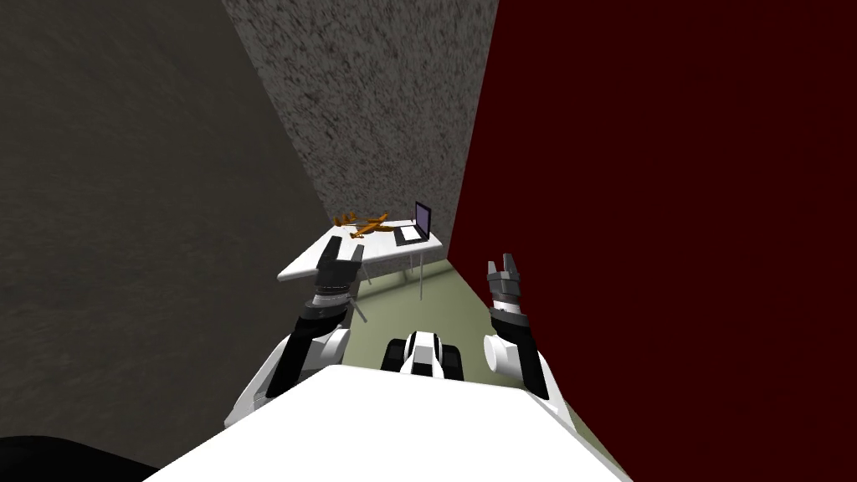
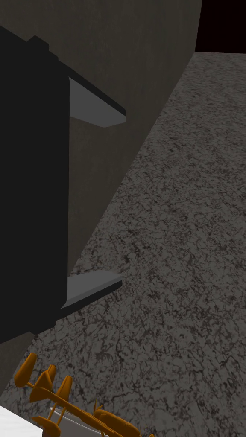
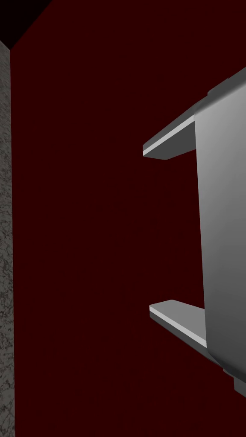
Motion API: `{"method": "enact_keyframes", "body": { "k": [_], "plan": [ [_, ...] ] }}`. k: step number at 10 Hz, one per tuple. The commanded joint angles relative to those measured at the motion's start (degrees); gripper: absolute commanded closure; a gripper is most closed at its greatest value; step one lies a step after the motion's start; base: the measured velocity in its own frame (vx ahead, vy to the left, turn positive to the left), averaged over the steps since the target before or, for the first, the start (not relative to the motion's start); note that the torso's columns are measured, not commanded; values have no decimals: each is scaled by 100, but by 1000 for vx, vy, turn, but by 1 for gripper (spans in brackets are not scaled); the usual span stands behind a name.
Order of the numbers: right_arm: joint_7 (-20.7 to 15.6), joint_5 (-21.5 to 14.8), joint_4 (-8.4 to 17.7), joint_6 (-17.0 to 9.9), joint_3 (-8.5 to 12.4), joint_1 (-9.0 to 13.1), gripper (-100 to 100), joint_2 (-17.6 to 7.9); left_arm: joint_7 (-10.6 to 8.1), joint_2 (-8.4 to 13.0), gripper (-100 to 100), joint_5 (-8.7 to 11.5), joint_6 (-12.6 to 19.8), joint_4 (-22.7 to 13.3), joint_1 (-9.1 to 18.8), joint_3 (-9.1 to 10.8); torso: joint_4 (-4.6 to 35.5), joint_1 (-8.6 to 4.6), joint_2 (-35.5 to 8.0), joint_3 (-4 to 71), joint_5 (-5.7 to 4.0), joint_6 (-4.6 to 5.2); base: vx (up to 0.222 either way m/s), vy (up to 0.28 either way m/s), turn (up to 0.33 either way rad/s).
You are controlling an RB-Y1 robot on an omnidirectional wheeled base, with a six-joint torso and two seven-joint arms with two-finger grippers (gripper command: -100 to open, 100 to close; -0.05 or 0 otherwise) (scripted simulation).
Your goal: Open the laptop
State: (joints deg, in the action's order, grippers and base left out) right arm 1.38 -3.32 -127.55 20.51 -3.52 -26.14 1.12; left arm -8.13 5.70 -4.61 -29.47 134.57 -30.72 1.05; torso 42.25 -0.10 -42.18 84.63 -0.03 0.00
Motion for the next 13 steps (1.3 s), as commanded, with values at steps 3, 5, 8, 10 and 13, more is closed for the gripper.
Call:
{"method": "enact_keyframes", "body": {
  "k": [3, 5, 8, 10, 13],
  "plan": [
    [0, 0, 0, 0, 0, 0, 0, 0, -184, 330, -100, 477, 622, 95, 71, 239, 2, 9, -4, -3, 3, 0, 119, -104, 106],
    [0, 0, 0, 0, 0, 0, 0, 0, -283, 381, -100, 737, 936, 166, 101, 368, 3, 0, -8, -4, 0, 0, 134, -132, 121],
    [0, 0, 0, 0, 0, 0, 0, 0, -392, 406, -100, 1020, 1315, 249, 133, 507, 5, 21, -21, -11, 5, 1, 119, -104, 78],
    [0, 0, 0, 0, 0, 0, 0, 0, -506, 415, -100, 1318, 1634, 337, 167, 654, 4, 6, -12, -8, 2, -1, 119, -131, 124],
    [0, 0, 0, 0, 0, 0, 0, 0, -625, 415, -100, 1628, 2080, 420, 204, 807, 4, 15, -10, -6, 4, -1, 106, -118, 107]
  ]
}}
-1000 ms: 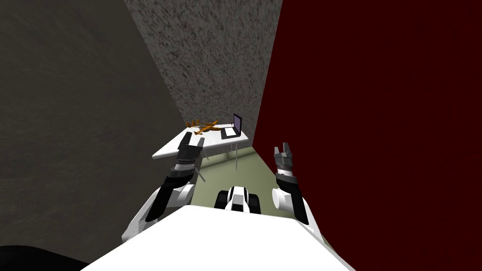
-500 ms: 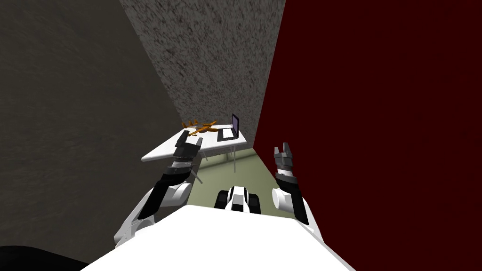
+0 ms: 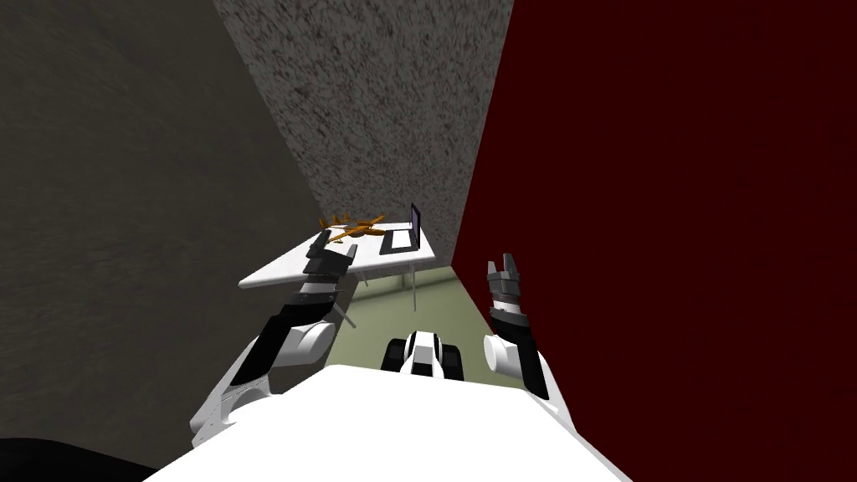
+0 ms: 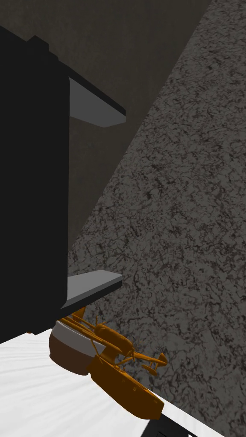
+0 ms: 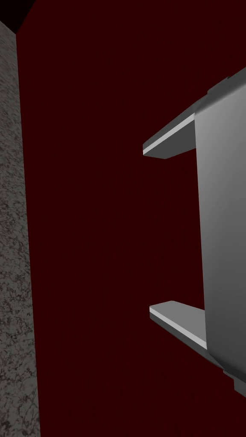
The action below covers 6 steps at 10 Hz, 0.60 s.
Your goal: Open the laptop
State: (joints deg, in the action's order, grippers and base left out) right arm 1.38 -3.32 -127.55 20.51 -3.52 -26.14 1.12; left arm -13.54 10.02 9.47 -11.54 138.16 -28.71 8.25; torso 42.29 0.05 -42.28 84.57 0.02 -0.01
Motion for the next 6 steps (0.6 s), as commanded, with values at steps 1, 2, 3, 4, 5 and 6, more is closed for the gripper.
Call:
{"method": "enact_keyframes", "body": {
  "k": [1, 2, 3, 4, 5, 6],
  "plan": [
    [0, 0, 0, 0, 0, 0, 0, 0, -144, -16, -100, 380, 445, 99, 23, 165, -2, -5, 7, 4, -1, 1, 152, -179, 133],
    [0, 0, 0, 0, -1, -1, 0, 1, -144, -16, -100, 380, 504, 99, 23, 165, -4, -22, 13, 8, -6, 2, 117, -132, 55],
    [0, 0, 0, 0, 0, 0, 0, 0, -204, -12, -100, 541, 711, 134, 44, 244, -1, -1, -1, 1, -2, 3, 103, -105, 75],
    [0, 0, 0, 0, 0, 0, 0, 0, -266, -7, -100, 704, 848, 164, 66, 324, 2, 9, -8, -4, 3, 0, 135, -111, 181],
    [0, 0, 0, 0, 0, 0, 0, 0, -266, -7, -100, 704, 922, 164, 66, 324, 0, 5, 2, 0, 2, -1, 85, -93, 56],
    [0, 0, 0, 0, 0, 1, 0, 0, -327, -2, -100, 868, 1135, 191, 90, 404, 2, 4, -11, -5, 1, 3, 69, -110, 90]
  ]
}}
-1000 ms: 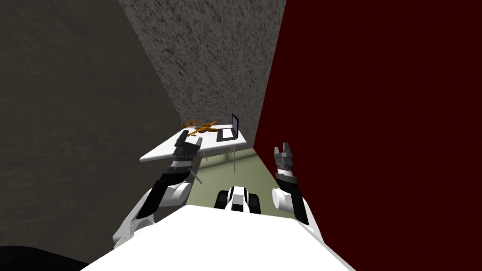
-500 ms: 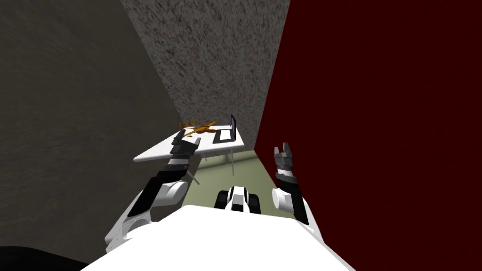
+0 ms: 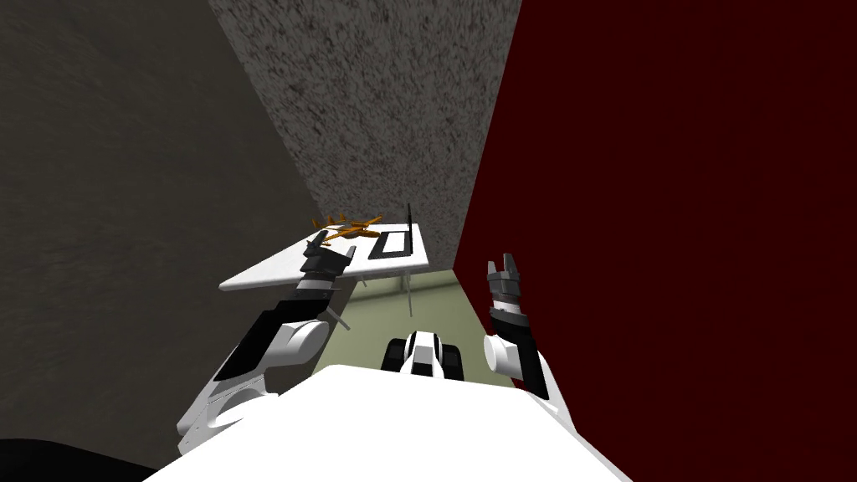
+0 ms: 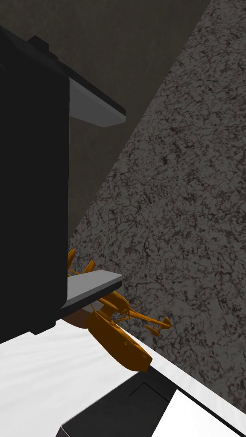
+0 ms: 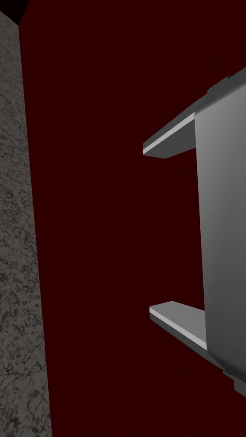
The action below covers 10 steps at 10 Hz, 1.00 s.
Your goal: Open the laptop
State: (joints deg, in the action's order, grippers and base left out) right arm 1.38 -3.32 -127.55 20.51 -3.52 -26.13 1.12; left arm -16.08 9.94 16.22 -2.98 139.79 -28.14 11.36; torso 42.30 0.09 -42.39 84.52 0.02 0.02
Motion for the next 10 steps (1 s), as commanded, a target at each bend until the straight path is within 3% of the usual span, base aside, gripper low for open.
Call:
{"method": "enact_keyframes", "body": {
  "k": [1, 2, 4, 5, 7, 8, 10],
  "plan": [
    [0, 0, 0, 0, 0, 0, 0, 0, -135, 12, -100, 357, 430, 49, 57, 175, 2, -11, -1, -2, -3, -3, 128, -145, 143],
    [0, 0, 0, 0, 0, -1, 0, 1, -135, 12, -100, 357, 495, 49, 57, 175, -3, -22, 19, 9, -6, -2, 112, -124, 56],
    [0, 0, 0, 0, 0, -1, 0, 0, -258, 23, -100, 691, 875, 79, 110, 338, -2, -10, 10, 5, -3, -3, 107, -156, 106],
    [0, 0, 0, 0, -1, -1, 0, 1, -258, 23, -100, 691, 933, 79, 110, 338, -3, -21, 15, 7, -6, -2, 90, -124, 81],
    [0, 0, 0, 0, 0, 0, 0, 0, -381, 33, -100, 1027, 1332, 95, 166, 501, 1, 2, 0, -2, 1, -3, 85, -133, 132],
    [0, 0, 0, 0, 0, -1, 0, 0, -381, 33, -100, 1027, 1375, 95, 166, 501, -2, -10, 14, 6, -2, -3, 86, -121, 52],
    [0, 0, 0, 0, 0, 0, 0, 0, -501, 55, -100, 1357, 1765, 100, 224, 662, -3, -6, 16, 8, -2, -2, 111, -143, 123]
  ]
}}
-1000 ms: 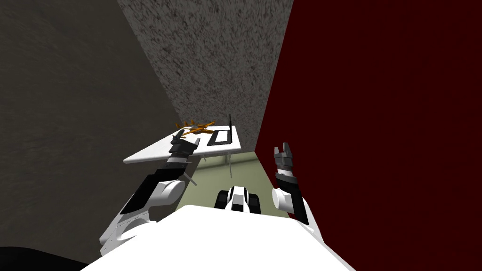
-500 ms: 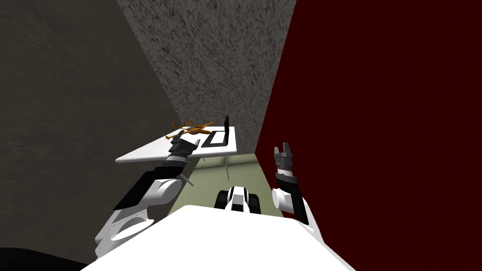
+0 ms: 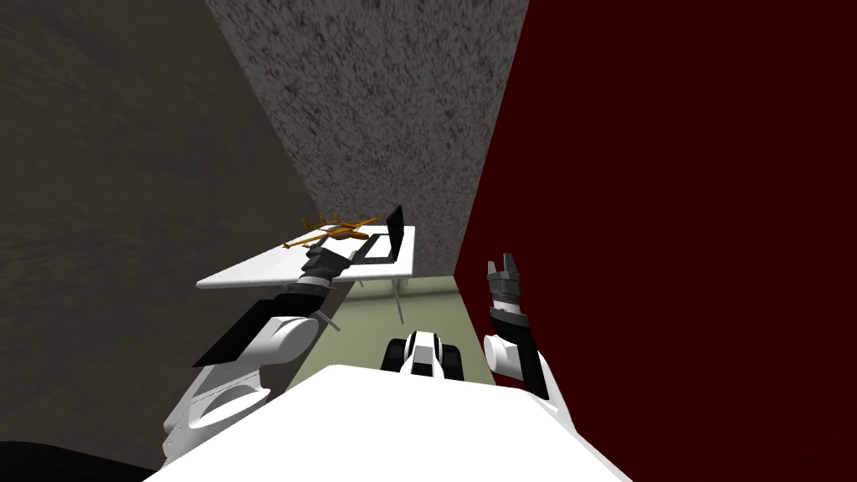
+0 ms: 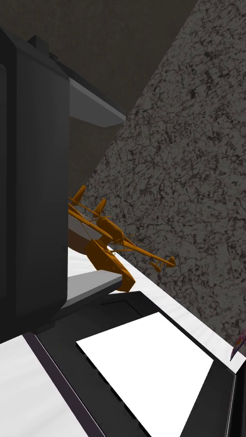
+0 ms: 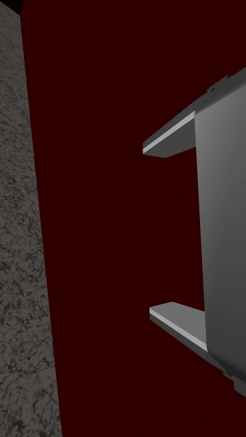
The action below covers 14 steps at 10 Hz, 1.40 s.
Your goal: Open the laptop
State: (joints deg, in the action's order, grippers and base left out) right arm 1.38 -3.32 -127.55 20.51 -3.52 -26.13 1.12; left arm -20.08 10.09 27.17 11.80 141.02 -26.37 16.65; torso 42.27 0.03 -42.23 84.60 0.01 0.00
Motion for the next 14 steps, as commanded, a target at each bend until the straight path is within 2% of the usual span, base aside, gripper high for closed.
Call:
{"method": "enact_keyframes", "body": {
  "k": [1, 3, 4, 6, 7, 11, 14],
  "plan": [
    [0, 0, 0, 0, 0, 0, 0, 0, -101, 39, -100, 262, 333, -22, 47, 132, -2, -15, 4, 3, -4, -1, 78, -140, 64],
    [0, 0, 0, 0, 0, 1, 0, 0, -216, 80, -100, 578, 702, -20, 103, 286, 4, 5, -15, -9, 1, 0, 77, -142, 114],
    [0, 0, 0, 0, 0, 0, 0, 0, -216, 80, -100, 578, 753, -20, 103, 286, 2, -9, -6, -4, -2, -1, 77, -131, 55],
    [0, 0, 0, 0, 0, 1, 0, 0, -323, 143, -100, 873, 1104, -16, 154, 429, 1, 7, -6, -3, 2, 0, 83, -131, 105],
    [0, 0, 0, 0, 0, 0, 0, 0, -323, 143, -100, 873, 1143, -16, 154, 429, 0, -8, 1, 1, -2, -1, 66, -120, 57],
    [0, 0, 0, 0, 0, 1, 0, 0, -500, 309, -100, 1355, 1779, 9, 235, 665, -1, -10, 2, 1, -3, 0, 72, -133, 99],
    [0, 0, 0, 0, 0, 1, 0, 0, -589, 447, -100, 1597, 2095, 35, 272, 783, 3, 4, -13, -8, 1, 0, 58, -126, 76]
  ]
}}
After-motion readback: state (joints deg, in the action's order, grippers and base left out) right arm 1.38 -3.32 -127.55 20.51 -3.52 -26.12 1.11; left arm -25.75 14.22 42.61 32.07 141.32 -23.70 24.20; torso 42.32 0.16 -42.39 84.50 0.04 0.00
